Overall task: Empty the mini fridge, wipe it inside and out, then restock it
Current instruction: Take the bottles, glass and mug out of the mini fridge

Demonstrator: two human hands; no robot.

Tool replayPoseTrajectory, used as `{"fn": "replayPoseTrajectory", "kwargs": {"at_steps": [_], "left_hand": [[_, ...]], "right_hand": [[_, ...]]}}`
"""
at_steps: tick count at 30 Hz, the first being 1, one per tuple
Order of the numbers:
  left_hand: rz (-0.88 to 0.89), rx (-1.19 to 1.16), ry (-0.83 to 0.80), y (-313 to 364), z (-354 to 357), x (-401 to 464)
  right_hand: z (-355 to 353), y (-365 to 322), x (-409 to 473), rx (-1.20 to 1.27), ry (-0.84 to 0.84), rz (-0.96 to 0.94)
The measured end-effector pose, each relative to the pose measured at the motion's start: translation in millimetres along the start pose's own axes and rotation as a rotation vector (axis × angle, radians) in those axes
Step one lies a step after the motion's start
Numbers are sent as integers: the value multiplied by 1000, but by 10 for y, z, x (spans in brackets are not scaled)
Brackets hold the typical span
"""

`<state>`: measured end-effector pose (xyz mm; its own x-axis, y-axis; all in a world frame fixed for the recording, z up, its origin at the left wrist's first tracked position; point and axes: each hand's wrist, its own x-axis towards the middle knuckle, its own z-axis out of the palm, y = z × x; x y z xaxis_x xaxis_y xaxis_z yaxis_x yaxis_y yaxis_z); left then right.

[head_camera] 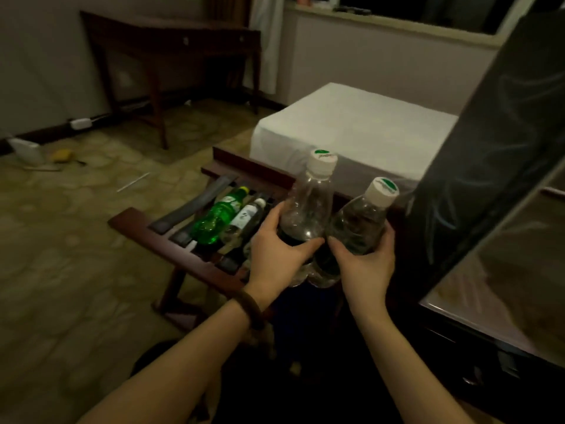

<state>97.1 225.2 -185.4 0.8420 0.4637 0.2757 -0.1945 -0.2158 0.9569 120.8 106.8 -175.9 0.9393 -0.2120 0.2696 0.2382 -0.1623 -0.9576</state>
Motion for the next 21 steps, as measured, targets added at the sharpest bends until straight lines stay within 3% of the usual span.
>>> {"fn": "replayPoseTrajectory", "kwargs": {"at_steps": [7, 13, 17, 21], "left_hand": [[-158, 236, 73, -772, -554, 733], [-249, 497, -101, -1189, -458, 1490], [-250, 769, -187, -1392, -225, 1764], [-260, 989, -237, -1527, -65, 1902]], "right_hand": [[840, 487, 586, -7, -135, 263], [1341, 1014, 1109, -36, -164, 638], [1630, 1246, 1213, -168, -162, 720], [1815, 1392, 1217, -335, -150, 663]]}}
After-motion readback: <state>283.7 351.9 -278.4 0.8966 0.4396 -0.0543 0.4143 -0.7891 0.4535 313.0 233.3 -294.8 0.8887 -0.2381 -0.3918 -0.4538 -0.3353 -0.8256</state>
